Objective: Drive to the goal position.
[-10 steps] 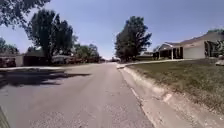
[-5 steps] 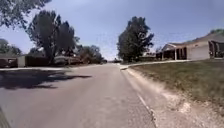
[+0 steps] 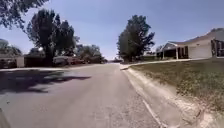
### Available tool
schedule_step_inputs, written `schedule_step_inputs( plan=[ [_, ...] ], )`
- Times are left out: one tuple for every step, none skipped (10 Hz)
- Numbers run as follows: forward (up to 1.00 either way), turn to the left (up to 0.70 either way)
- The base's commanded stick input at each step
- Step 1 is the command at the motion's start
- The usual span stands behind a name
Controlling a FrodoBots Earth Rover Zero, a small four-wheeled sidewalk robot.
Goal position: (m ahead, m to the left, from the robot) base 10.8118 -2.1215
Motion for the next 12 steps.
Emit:
schedule_step_inputs(
  plan=[
    [0.7, 0.0],
    [0.7, 0.0],
    [0.7, 0.0],
    [0.7, 0.0],
    [0.7, 0.0],
    [0.7, 0.0],
    [0.7, 0.0],
    [0.7, 0.0],
    [0.7, 0.0],
    [0.7, 0.0],
    [0.7, 0.0],
    [0.7, 0.0]
  ],
)
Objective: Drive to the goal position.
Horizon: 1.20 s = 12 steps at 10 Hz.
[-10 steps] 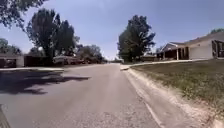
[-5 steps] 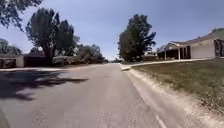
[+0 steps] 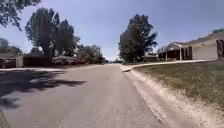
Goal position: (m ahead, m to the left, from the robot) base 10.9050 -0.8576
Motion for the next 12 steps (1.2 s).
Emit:
schedule_step_inputs(
  plan=[
    [0.7, 0.0],
    [0.7, 0.0],
    [0.7, 0.0],
    [0.7, 0.0],
    [0.7, 0.0],
    [0.7, -0.14],
    [0.7, -0.35],
    [0.7, -0.18],
    [0.7, 0.0],
    [0.7, 0.0],
    [0.7, 0.0],
    [0.7, 0.0]
  ],
)
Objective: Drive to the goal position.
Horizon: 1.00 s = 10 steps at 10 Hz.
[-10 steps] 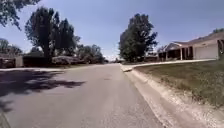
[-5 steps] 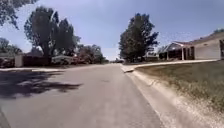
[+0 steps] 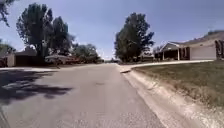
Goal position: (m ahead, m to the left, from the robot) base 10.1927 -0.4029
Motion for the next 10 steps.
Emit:
schedule_step_inputs(
  plan=[
    [0.7, 0.0],
    [0.7, 0.0],
    [0.7, 0.0],
    [0.7, 0.0],
    [0.7, 0.0],
    [0.7, 0.0],
    [0.7, 0.0],
    [0.7, 0.0],
    [0.7, 0.0],
    [0.7, 0.0]
  ],
)
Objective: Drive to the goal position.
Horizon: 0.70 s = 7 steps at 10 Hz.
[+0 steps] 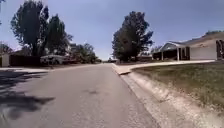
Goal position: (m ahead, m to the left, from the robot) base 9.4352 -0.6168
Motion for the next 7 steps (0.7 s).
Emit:
schedule_step_inputs(
  plan=[
    [0.7, 0.0],
    [0.7, 0.0],
    [0.7, 0.0],
    [0.7, 0.0],
    [0.7, 0.0],
    [0.7, 0.0],
    [0.7, 0.0]
  ],
)
